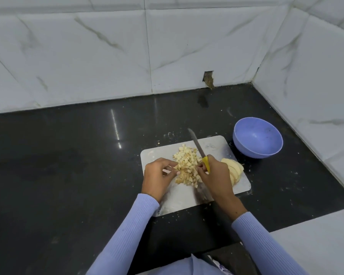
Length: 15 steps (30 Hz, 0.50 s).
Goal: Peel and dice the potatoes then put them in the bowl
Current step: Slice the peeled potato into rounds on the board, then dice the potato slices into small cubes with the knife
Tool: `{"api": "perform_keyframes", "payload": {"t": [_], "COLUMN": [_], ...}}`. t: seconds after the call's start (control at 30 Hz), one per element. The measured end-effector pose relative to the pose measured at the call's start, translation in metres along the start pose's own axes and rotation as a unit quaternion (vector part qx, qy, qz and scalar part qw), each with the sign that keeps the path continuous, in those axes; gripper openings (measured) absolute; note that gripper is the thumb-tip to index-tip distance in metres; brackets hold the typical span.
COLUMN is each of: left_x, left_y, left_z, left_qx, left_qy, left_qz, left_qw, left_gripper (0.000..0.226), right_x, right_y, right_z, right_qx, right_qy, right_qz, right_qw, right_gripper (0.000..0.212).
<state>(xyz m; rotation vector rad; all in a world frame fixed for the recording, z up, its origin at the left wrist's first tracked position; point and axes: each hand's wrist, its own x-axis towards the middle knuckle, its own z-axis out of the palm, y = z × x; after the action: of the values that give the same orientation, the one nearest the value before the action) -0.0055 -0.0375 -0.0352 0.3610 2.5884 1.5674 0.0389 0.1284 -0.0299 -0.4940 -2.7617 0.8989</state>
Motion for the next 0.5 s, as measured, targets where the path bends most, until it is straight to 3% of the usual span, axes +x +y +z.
{"api": "perform_keyframes", "payload": {"t": [0.23,0.33,0.5], "left_x": [0.012,0.025,0.032], "left_y": [0.026,0.035,0.046], "left_z": [0.002,0.014,0.063], "left_qx": [0.135,0.142,0.2], "left_qy": [0.111,0.055,-0.068], "left_qz": [0.16,0.18,0.164], "left_qw": [0.972,0.972,0.964], "left_gripper": [0.043,0.051,0.051], "right_x": [0.009,0.01,0.006], "right_y": [0.01,0.025,0.064], "right_z": [-0.035,-0.055,-0.081], "right_qx": [-0.234,-0.21,-0.086], "right_qy": [-0.121,-0.097,-0.036], "right_qz": [-0.075,-0.053,0.064], "right_qw": [0.962,0.971,0.994], "right_gripper": [0.005,0.01,0.018]}}
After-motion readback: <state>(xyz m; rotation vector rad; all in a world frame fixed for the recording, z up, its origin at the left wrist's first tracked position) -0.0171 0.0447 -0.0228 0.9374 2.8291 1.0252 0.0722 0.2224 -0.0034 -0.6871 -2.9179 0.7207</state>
